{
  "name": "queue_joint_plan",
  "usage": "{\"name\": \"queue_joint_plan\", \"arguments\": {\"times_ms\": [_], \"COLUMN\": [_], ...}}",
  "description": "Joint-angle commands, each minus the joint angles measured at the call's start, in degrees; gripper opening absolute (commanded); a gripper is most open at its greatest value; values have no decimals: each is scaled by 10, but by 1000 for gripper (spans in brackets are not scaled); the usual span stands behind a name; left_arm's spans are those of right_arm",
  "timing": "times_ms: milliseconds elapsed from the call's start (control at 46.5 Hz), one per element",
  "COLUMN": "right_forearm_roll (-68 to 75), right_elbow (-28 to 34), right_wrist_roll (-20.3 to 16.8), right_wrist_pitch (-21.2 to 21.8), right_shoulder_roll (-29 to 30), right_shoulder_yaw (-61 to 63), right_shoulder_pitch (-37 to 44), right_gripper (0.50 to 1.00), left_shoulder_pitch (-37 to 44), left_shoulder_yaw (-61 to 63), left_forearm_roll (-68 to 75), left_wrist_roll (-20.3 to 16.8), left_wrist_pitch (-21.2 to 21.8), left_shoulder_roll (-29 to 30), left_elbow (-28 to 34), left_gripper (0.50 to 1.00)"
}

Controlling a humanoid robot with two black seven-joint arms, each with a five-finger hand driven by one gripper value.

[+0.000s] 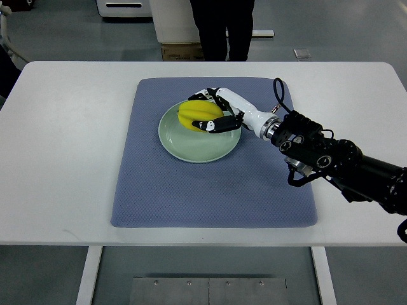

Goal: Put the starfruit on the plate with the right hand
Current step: 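Carry the starfruit over the green plate and lower it, then open the right hand to release the starfruit onto the plate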

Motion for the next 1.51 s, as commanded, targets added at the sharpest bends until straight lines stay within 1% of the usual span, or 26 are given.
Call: {"name": "queue_joint_plan", "arguments": {"times_ms": [0, 86, 301, 452, 560, 646, 710, 775, 925, 1012, 1162, 1270, 1377, 1485], "right_forearm_roll": [0, 1, 1, 1, 1, 1, 1, 1, 1, 1, 2, 2, 2, 3], "right_elbow": [-7, -7, -6, -6, -6, -5, -5, -4, -3, -2, -3, -3, -2, -1], "right_wrist_roll": [-7, -11, -11, -11, -11, -11, -11, -11, -11, -10, -10, -10, -10, -10], "right_wrist_pitch": [0, 0, 0, 0, 0, 0, 0, 0, 0, 0, 0, 0, -1, -1], "right_shoulder_roll": [0, 0, 0, 0, 0, 0, 0, 0, 0, 0, 0, 0, 0, 0], "right_shoulder_yaw": [1, 1, 1, 1, 2, 2, 2, 2, 3, 4, 15, 22, 23, 29], "right_shoulder_pitch": [-6, -7, -10, -10, -12, -15, -15, -15, -19, -20, -19, -19, -18, -16], "right_gripper": [500, 500, 554, 573, 619, 671, 688, 723, 761, 801, 893, 931, 941, 983], "left_shoulder_pitch": [0, 0, 0, 0, 0, 0, 0, 0, 0, 0, 0, 0, 0, 0], "left_shoulder_yaw": [0, 0, 0, -1, 0, -1, 0, 0, 0, 0, 0, 0, 0, 0], "left_forearm_roll": [0, 0, 0, 0, 0, 0, 0, 0, 0, 0, 0, 0, 0, 0], "left_wrist_roll": [0, 0, 0, 0, 0, 0, 0, 0, 0, 0, 0, 0, 0, 0], "left_wrist_pitch": [0, 0, 0, 0, 0, 0, 0, 0, 0, 0, 0, 0, 0, 0], "left_shoulder_roll": [0, 0, 0, 0, 0, 0, 0, 0, 0, 0, 0, 0, 0, 0], "left_elbow": [0, 0, 0, 0, 0, 0, 0, 0, 0, 0, 0, 0, 0, 0], "left_gripper": [1000, 1000, 1000, 1000, 1000, 1000, 1000, 1000, 1000, 1000, 1000, 1000, 1000, 1000]}}
